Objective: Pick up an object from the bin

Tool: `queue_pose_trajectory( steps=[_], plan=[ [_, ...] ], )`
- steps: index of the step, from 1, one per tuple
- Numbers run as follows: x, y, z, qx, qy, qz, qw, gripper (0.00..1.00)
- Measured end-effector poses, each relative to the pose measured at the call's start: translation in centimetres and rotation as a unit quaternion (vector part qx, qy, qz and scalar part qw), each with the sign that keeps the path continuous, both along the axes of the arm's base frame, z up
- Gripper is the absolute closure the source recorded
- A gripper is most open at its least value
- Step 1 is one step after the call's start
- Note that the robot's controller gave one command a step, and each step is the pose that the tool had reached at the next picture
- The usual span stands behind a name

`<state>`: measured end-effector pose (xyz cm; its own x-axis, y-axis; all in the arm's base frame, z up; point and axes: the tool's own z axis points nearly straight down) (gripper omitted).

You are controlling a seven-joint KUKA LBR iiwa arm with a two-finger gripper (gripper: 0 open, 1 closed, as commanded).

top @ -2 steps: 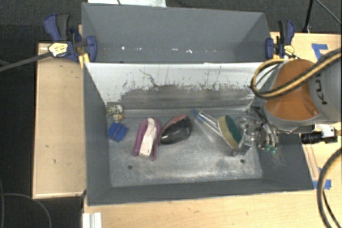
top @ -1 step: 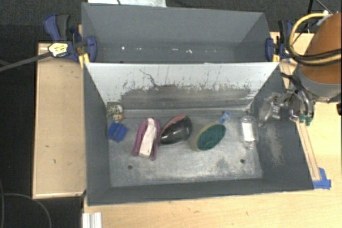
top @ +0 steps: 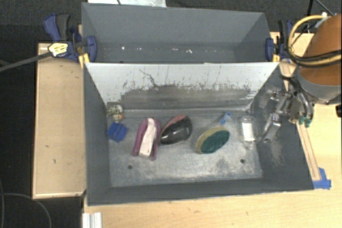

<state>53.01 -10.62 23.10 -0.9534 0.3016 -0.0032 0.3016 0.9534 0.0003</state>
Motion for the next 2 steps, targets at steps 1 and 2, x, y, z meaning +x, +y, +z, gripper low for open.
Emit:
queue_pose_trajectory(
  steps=[1, 2],
  plan=[
    [-0.5, 5.7, -7.2, 0.002, 0.0035, 0.055, 0.9985, 0.0],
    [2.8, 7.8, -15.6, 0.001, 0.0043, 0.02, 0.9998, 0.0]
  ],
)
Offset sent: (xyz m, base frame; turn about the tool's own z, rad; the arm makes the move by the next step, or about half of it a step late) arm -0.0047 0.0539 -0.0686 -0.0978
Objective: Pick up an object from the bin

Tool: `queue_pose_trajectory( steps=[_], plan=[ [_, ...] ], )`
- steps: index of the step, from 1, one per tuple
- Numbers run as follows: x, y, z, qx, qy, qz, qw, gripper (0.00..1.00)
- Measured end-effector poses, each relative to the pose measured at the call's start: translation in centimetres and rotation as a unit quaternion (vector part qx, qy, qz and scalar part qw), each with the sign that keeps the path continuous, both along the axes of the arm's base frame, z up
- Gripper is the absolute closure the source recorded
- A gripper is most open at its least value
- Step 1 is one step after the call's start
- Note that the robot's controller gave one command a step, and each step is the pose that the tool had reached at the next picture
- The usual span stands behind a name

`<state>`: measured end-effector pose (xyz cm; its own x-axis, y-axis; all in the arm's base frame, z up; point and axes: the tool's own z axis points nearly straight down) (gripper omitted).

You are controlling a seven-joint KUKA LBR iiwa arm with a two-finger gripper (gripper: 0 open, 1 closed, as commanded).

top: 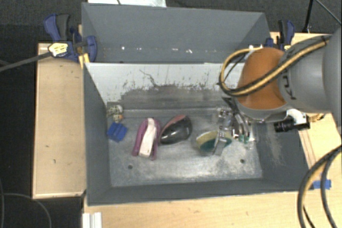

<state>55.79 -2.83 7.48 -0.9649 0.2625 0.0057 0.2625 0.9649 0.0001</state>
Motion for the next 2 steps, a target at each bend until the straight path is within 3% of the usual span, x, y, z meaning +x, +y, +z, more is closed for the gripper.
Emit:
queue_pose_trajectory(
  steps=[1, 2],
  plan=[
    [0.1, -0.1, 0.4, -0.001, -0.0028, 0.0, 1.0, 1.0],
    [-2.9, -2.8, 17.3, -0.001, -0.0076, 0.017, 0.9998, 1.0]
  ],
)
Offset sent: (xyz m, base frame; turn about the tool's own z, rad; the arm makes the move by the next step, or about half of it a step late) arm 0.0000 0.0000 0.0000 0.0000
